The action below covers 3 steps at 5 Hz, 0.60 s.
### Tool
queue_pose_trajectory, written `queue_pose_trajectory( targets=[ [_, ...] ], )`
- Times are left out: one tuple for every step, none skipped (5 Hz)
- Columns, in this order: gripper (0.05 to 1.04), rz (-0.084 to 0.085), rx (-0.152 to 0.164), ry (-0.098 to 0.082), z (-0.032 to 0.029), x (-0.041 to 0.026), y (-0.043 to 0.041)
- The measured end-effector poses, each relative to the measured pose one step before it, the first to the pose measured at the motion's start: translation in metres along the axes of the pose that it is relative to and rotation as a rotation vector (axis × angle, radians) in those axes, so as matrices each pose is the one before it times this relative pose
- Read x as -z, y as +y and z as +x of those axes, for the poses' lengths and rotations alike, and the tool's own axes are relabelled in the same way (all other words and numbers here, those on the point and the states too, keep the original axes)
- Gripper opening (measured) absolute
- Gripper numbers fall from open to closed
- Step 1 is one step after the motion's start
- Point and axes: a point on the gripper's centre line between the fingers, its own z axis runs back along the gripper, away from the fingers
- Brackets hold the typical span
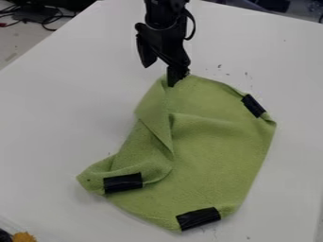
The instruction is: Unflod the cloth from top right to bottom left
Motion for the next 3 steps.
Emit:
queue_pose_trajectory(
  targets=[
    [1.01, 0.0016, 0.0012, 0.0145, -0.00169, 0.0001, -0.00271],
    [1.005, -0.0298, -0.0156, 0.0961, -0.00383, -0.0069, -0.02547],
    [1.005, -0.0199, -0.0506, 0.0929, -0.00298, -0.01058, -0.03387]
  ],
)
